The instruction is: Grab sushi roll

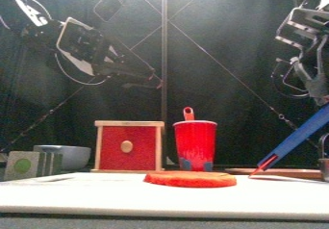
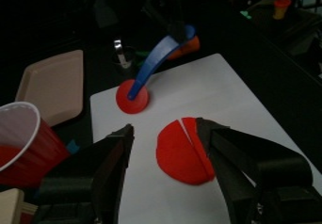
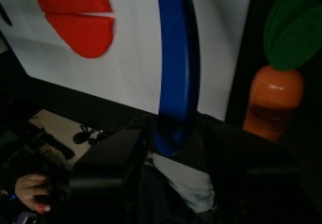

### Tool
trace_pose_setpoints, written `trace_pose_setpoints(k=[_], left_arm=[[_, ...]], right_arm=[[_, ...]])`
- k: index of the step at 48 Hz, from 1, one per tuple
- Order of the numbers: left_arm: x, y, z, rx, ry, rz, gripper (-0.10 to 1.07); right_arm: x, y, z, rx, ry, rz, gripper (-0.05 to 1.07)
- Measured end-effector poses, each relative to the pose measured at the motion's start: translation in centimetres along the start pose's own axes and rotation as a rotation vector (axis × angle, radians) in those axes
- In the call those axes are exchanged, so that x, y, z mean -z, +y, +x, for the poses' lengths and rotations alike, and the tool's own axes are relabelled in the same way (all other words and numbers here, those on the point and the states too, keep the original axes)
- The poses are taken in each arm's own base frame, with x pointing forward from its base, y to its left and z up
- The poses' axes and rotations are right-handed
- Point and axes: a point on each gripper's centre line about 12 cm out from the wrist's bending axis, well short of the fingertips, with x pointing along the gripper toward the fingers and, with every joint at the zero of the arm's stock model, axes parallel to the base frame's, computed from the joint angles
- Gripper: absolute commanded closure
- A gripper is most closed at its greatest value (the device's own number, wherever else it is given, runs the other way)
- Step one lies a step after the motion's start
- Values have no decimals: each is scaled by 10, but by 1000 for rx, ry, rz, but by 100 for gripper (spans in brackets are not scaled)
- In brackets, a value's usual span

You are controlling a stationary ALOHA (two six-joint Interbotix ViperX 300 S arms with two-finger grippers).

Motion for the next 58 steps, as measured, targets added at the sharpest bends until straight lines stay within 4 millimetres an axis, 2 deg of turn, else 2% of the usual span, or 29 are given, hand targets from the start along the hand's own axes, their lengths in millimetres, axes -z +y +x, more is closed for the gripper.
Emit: trace_pose_setpoints(k=[8,12,17,23,28,33,39,58], left_arm=[[-2,-1,-5,1,-9,1,8],[-1,-2,-7,1,-7,2,8],[-6,-1,-13,-5,-26,-9,8],[-13,2,-22,-40,-58,-71,8],[-22,4,-30,-70,-103,-126,8],[-29,4,-36,-84,-144,-159,9],[-28,4,-36,-88,-146,-174,9],[-32,10,-38,-128,-203,-232,9]], right_arm=[[3,3,-1,-11,-9,-65,12],[1,6,-2,-24,-34,-153,12],[-5,21,-12,-83,-114,-397,12],[-8,53,-34,-189,-264,-778,12],[-11,66,-47,-227,-391,-1036,12],[-14,70,-57,-235,-483,-1178,12],[-18,67,-62,-232,-534,-1268,12],[-24,57,-58,-201,-530,-1265,12]])
